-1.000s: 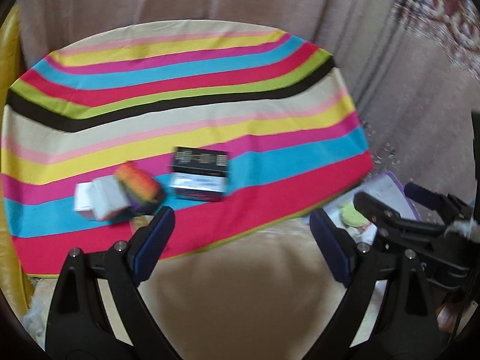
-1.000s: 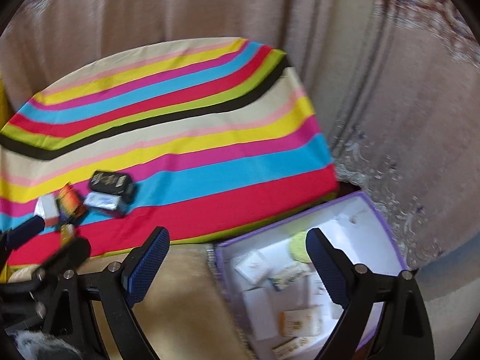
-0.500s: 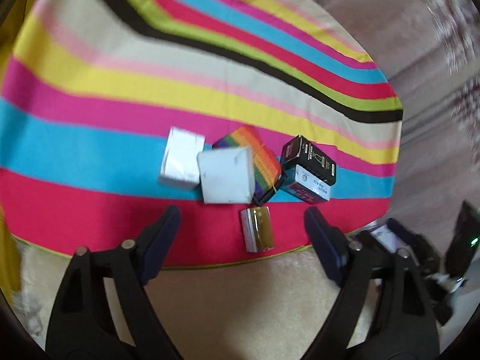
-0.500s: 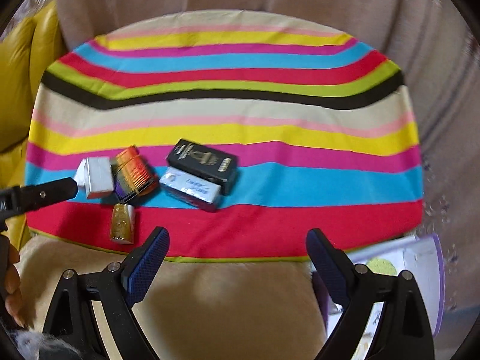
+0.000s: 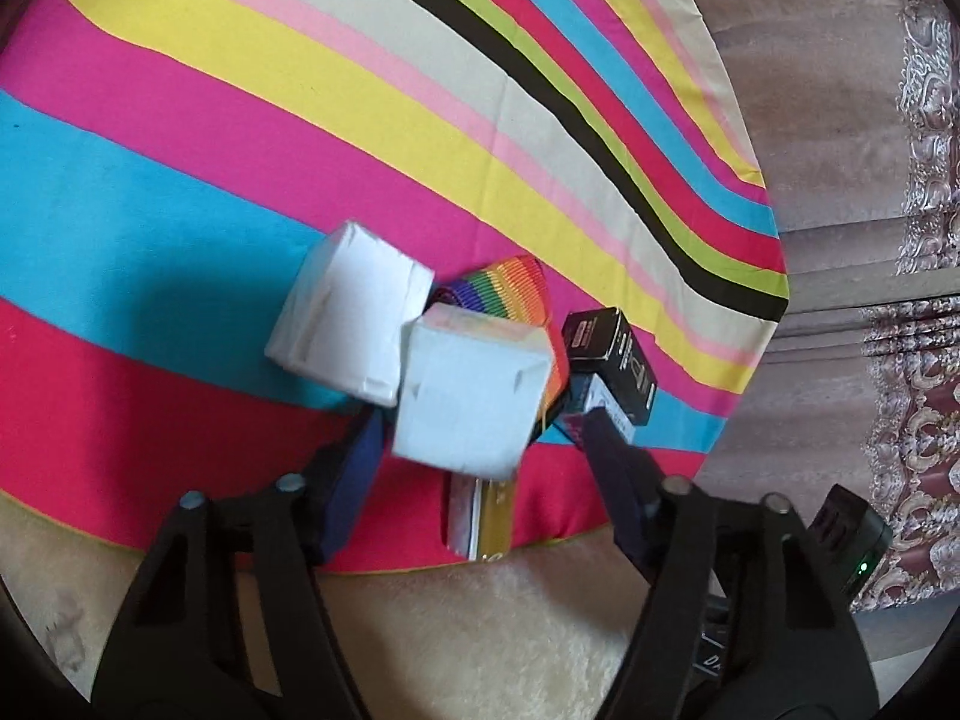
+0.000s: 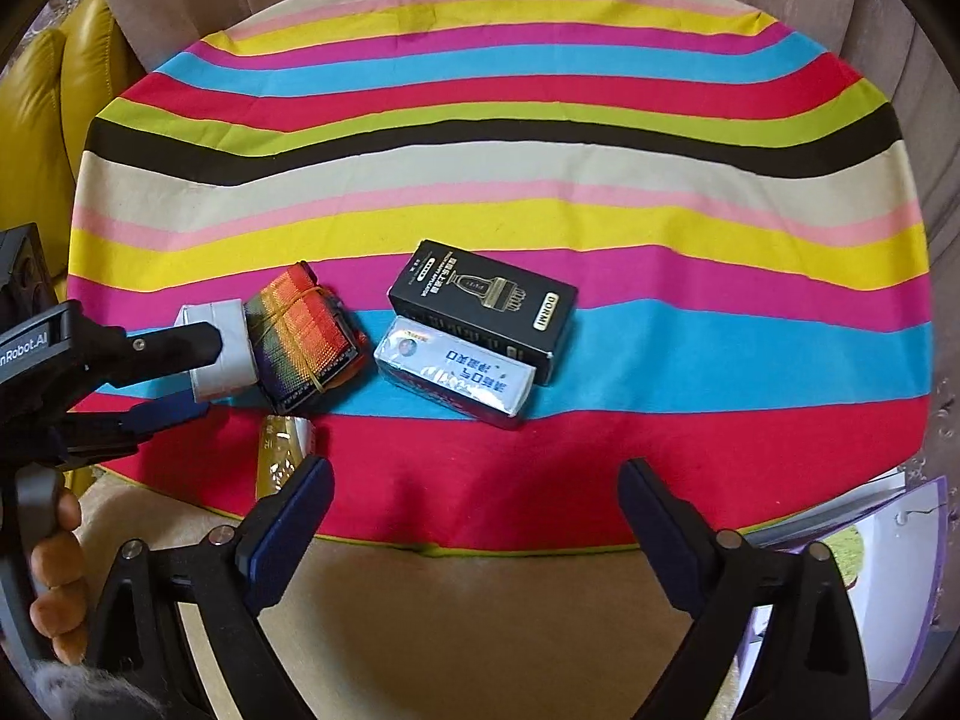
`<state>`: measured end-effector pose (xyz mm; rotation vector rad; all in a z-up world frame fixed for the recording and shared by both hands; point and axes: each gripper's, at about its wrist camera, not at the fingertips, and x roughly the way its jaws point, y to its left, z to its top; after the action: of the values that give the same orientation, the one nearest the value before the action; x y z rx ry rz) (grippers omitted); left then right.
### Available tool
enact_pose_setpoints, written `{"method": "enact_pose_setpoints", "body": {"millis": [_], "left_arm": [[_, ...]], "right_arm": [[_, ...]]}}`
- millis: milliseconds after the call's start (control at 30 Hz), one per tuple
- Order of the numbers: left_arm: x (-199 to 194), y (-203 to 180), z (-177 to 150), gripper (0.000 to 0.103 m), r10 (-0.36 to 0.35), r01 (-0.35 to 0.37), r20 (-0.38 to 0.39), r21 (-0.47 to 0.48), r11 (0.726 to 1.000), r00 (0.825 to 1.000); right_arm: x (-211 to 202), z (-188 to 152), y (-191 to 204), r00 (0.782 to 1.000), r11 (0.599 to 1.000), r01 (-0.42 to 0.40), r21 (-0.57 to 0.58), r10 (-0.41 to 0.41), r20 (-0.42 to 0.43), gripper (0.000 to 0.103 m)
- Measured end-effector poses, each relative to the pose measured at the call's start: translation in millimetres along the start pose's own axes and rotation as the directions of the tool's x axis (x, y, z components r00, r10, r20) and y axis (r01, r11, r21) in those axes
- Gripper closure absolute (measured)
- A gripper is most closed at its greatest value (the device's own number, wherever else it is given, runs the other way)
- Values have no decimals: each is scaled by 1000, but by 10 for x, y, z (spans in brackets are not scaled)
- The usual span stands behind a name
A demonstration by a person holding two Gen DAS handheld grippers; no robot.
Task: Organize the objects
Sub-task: 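Grasp the white cube box with the left gripper while the right grasps the blue-white toothpaste box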
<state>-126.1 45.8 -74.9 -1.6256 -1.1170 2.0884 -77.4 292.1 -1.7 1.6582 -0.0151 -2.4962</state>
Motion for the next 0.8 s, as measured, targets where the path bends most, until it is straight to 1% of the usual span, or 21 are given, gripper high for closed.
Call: {"method": "enact_pose_setpoints", "body": {"millis": [100, 133, 300, 367, 433, 600, 633, 800], "left_arm": [[22, 15, 16, 51, -16, 16, 4, -1, 1000, 1000], [19, 17, 23, 58, -21, 21, 5, 1, 1000, 1000], [5, -35, -24, 59, -44, 43, 15, 35, 998, 999], [-25, -60, -58, 59, -50, 49, 29, 52, 997, 998], [-85, -73, -108, 59, -74, 69, 56, 79, 994, 996], [-187, -159, -185, 59, -80, 64, 120, 129, 990, 990], [-196, -173, -186, 59, -79, 62, 127, 136, 989, 989], [-193, -181, -180, 59, -66, 45, 137, 155, 987, 988]], "right_arm": [[64, 58, -23, 1000, 999, -12, 50, 12, -10, 4], [98, 85, -46, 1000, 996, -15, 83, 16, -15, 3], [261, 170, -87, 998, 983, -30, 181, 38, -41, 3], [312, 201, -75, 999, 980, -18, 198, 27, -46, 3], [323, 229, -69, 999, 977, -8, 214, 17, -37, 3], [352, 296, -37, 1000, 973, 19, 229, -15, -22, 3], [382, 309, -36, 999, 971, 35, 238, -29, -28, 3], [476, 328, -22, 997, 966, 62, 251, -51, -53, 3]]}}
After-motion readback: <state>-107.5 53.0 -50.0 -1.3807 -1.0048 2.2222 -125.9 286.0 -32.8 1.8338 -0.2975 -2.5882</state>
